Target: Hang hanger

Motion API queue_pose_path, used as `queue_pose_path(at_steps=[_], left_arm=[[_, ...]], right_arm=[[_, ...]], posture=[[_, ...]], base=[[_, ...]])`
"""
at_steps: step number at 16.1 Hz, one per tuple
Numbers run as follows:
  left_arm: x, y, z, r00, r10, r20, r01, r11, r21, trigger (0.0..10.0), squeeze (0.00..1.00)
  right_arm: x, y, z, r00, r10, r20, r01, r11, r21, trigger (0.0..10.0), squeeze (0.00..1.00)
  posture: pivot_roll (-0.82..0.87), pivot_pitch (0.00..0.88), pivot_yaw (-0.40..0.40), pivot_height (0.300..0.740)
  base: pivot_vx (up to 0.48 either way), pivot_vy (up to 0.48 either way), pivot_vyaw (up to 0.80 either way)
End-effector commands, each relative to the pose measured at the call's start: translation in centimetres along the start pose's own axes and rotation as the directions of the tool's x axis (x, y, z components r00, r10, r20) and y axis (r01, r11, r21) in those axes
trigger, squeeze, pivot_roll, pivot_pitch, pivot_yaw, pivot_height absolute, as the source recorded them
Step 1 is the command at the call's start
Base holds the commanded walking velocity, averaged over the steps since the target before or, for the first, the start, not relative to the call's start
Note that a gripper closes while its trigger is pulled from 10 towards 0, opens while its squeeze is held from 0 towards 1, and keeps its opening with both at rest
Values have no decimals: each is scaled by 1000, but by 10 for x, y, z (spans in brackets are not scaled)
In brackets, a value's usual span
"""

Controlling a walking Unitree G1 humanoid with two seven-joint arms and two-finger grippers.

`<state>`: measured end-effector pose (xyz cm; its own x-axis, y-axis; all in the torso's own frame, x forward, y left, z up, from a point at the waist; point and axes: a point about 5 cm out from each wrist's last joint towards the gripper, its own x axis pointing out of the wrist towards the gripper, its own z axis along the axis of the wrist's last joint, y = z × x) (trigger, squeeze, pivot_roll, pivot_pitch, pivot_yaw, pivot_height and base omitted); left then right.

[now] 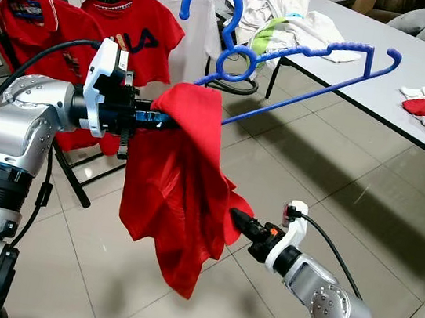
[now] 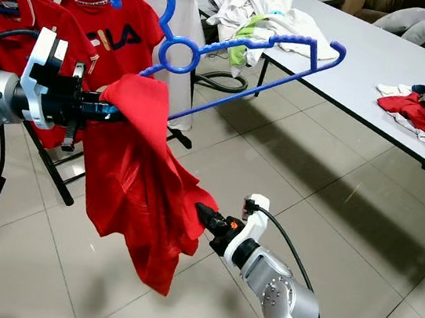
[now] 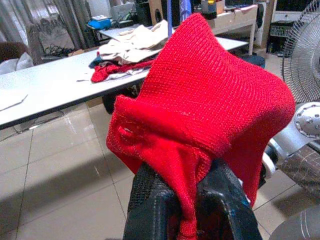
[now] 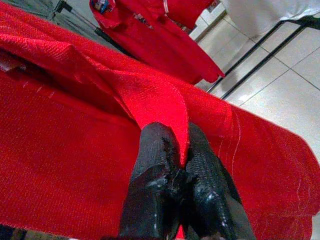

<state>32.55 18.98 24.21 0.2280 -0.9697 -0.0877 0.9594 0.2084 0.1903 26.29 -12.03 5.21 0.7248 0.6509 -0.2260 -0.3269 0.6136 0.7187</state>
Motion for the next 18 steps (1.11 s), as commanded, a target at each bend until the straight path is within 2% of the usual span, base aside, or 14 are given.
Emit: queue_pose_path(at_steps=[1, 2, 3, 4, 5, 6, 7, 8, 11, 14, 15, 16, 17, 18], left_arm=[[-2, 0, 4, 999, -1, -50, 4, 998, 61, 0, 0], [-3, -3, -2, 997, -3, -80, 8, 998, 60, 0, 0], [-6, -8, -14, 993, -8, -120, 13, 999, 42, 0, 0], [-7, -11, -18, 992, -9, -128, 13, 999, 32, 0, 0], [-8, -15, -25, 990, -11, -141, 13, 1000, 18, 0, 0], [-9, -23, -38, 985, -14, -171, 13, 1000, -6, 0, 0], [-8, -33, -55, 976, -20, -217, 13, 999, -30, 0, 0], [-7, -38, -65, 970, -14, -243, 6, 1000, -31, 0, 0], [-4, -43, -84, 949, 45, -313, -48, 999, 1, 0, 0], [0, -51, -94, 940, 89, -330, -77, 996, 50, 0, 0], [0, -56, -98, 931, 82, -355, -58, 995, 77, 0, 0], [1, -58, -96, 947, 91, -309, -70, 994, 79, 0, 0], [2, -59, -95, 952, 95, -292, -77, 994, 73, 0, 0], [-1, -61, -96, 943, 98, -318, -74, 993, 89, 0, 0]], right_arm=[[-2, -4, 12, 999, -21, 49, 20, 1000, 14, 0, 0], [-7, -10, 21, 995, -51, 85, 50, 999, 15, 0, 0], [-23, -25, 45, 973, -135, 186, 130, 991, 40, 0, 0], [-30, -32, 54, 958, -174, 228, 165, 985, 58, 0, 0], [-42, -42, 67, 932, -230, 279, 216, 973, 82, 0, 0], [-64, -57, 92, 879, -309, 362, 288, 951, 112, 0, 0], [-80, -61, 114, 838, -343, 424, 323, 939, 121, 0, 0], [-86, -61, 125, 820, -350, 452, 332, 935, 122, 0, 0], [-93, -57, 150, 776, -363, 515, 334, 930, 152, 0, 0], [-83, -46, 158, 784, -342, 519, 338, 935, 107, 0, 0], [-76, -32, 157, 802, -254, 541, 305, 952, -4, 0, 0], [-69, -21, 152, 814, -180, 552, 274, 957, -92, 0, 0], [-66, -17, 149, 817, -164, 553, 265, 958, -108, 0, 0], [-63, -14, 146, 795, -147, 588, 258, 960, -108, 0, 0]], posture=[[5, 0, 63, 740], [5, 0, 62, 740], [4, 0, 62, 740], [4, 0, 62, 740], [1, 0, 62, 740], [-5, 0, 60, 740], [-10, 0, 60, 740], [-14, 0, 55, 740], [-22, 0, 50, 740], [-26, 0, 48, 740], [-26, 0, 48, 740], [-28, 0, 49, 740], [-28, 0, 49, 740], [-27, 0, 44, 740]], base=[[0, 0, 0], [0, 0, 0], [0, 0, 0], [0, 0, 0], [0, 0, 0], [0, 0, 0], [0, 0, 0], [0, 0, 0], [0, 0, 0], [0, 0, 0], [0, 0, 0], [0, 0, 0], [0, 0, 0], [0, 0, 0]])
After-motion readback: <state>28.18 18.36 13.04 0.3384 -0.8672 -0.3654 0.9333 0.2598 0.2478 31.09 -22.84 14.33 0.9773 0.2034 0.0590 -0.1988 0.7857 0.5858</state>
